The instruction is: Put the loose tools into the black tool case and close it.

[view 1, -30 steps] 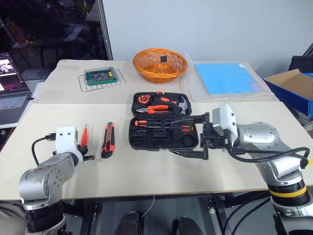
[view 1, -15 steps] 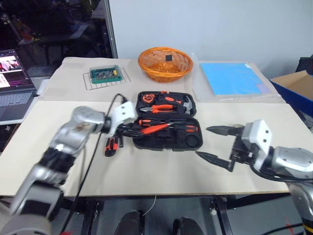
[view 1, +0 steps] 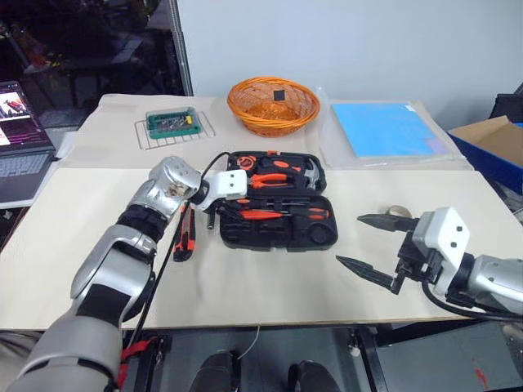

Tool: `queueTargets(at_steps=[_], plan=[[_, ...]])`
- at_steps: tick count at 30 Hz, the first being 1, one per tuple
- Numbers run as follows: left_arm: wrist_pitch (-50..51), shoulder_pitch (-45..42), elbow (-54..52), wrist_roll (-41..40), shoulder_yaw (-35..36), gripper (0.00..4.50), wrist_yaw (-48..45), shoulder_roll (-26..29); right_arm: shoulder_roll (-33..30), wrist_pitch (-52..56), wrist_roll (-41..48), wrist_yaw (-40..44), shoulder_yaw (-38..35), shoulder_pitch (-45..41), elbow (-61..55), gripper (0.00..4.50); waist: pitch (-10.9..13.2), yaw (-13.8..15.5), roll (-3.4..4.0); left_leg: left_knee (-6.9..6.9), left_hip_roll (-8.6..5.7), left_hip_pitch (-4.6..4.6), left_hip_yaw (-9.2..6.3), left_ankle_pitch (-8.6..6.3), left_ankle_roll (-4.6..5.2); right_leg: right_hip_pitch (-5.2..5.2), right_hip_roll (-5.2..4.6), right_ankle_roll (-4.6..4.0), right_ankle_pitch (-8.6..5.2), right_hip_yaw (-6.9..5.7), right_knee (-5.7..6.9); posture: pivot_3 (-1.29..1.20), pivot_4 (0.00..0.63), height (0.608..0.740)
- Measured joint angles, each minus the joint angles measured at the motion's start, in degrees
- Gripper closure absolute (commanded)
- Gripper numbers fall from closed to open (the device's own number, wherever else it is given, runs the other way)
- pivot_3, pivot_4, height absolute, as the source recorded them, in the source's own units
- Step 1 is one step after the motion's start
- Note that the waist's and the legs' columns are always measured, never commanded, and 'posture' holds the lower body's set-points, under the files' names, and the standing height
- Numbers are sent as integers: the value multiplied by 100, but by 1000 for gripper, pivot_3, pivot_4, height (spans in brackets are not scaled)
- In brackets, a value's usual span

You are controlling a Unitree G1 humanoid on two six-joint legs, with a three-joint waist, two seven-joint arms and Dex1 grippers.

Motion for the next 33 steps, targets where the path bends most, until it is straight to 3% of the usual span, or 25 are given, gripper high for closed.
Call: queueTargets(at_steps=[15, 17, 23, 26, 33], plan=[[-184, -371, 607, 687, 33, 4059, 14, -374, 0, 129, 0, -289, 0, 107, -122, 0, -1, -4, 1, 37, 0, -3, -3, -11, 16, 10, -4, 17, 7, 1, 10, 0, 150, 740], [-149, -387, 603, 724, 34, 3052, -23, -373, 0, 131, 0, -291, 0, 107, -128, 0, -1, -14, 2, 37, 0, -3, -2, -11, 16, 10, -4, 17, 7, 3, 11, 0, 150, 740], [-62, -393, 460, 741, 198, 1007, -142, -189, 0, 131, -3, -293, 9, 101, -128, 0, -1, -56, 2, 37, 0, -5, 3, -13, 19, 4, -2, 17, 7, 9, 11, 0, 150, 740], [360, -260, 198, 466, 516, 1173, -538, -54, 0, 130, -8, -291, 54, 39, -103, 0, -1, -59, 2, 38, -1, -5, 3, -13, 20, 4, -3, 17, 7, 8, 13, 0, 150, 740], [2070, 155, -924, -513, 1405, 3425, -544, -254, 14, 113, -20, -294, 245, -117, -58, 0, 0, 10, 1, 45, -5, -7, -6, -13, 19, 12, -7, 23, 10, 0, 14, 0, 150, 740]])
